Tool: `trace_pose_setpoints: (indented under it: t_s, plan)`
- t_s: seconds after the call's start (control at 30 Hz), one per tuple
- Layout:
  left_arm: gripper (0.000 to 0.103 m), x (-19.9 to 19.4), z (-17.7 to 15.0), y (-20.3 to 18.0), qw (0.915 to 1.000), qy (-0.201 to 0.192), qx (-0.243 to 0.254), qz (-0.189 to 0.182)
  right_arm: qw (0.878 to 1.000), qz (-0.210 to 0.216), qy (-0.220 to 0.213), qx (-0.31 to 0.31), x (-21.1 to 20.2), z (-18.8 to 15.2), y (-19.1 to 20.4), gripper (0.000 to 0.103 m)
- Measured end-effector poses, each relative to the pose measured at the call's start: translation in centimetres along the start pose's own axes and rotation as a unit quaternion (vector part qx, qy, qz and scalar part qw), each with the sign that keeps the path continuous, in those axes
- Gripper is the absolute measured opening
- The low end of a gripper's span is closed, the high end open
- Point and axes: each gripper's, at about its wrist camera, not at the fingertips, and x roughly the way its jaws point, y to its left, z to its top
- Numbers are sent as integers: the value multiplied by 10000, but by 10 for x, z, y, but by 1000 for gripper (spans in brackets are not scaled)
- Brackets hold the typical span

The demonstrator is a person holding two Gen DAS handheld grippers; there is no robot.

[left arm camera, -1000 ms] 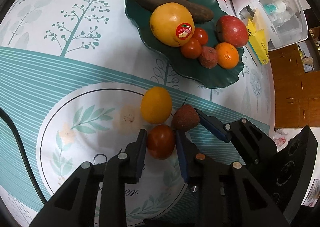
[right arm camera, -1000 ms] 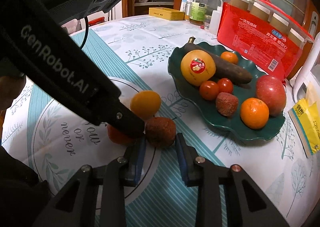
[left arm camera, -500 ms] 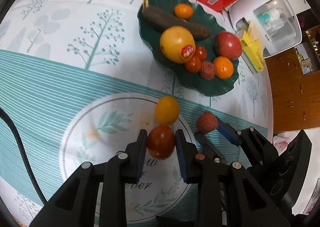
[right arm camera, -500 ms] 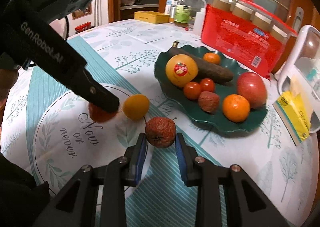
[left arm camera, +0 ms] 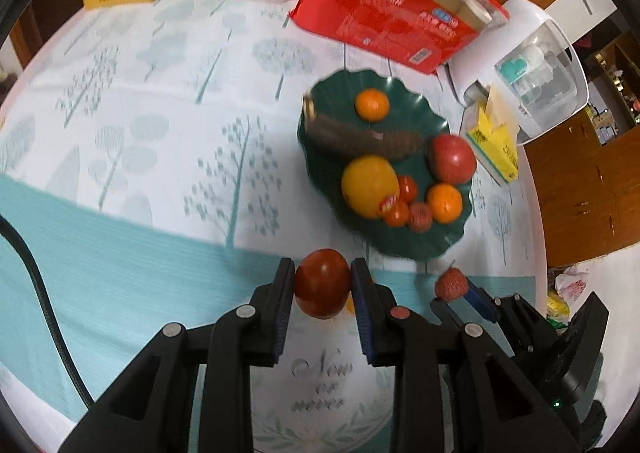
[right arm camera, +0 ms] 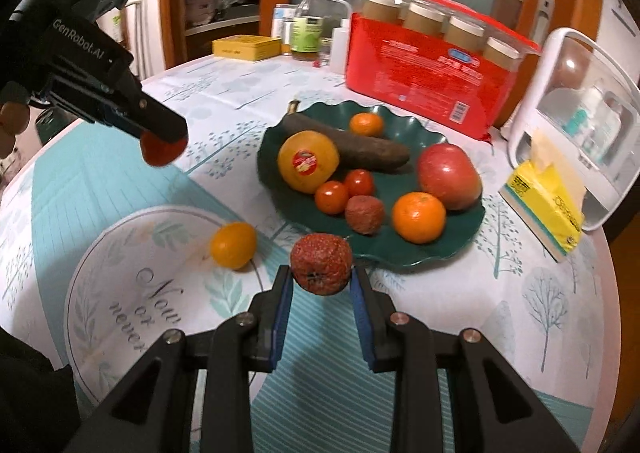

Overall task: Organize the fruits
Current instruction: 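Place the tomato on the green plate with the left tool while the right tool places the lychee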

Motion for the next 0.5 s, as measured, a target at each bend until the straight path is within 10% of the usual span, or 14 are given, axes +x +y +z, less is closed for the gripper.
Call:
trace_pose_setpoints:
  t_s: [0.5]
  plan:
    - [27,33,75,-8,9981,-143,543,-244,9927,-630,213,1009,28,9,-25,30]
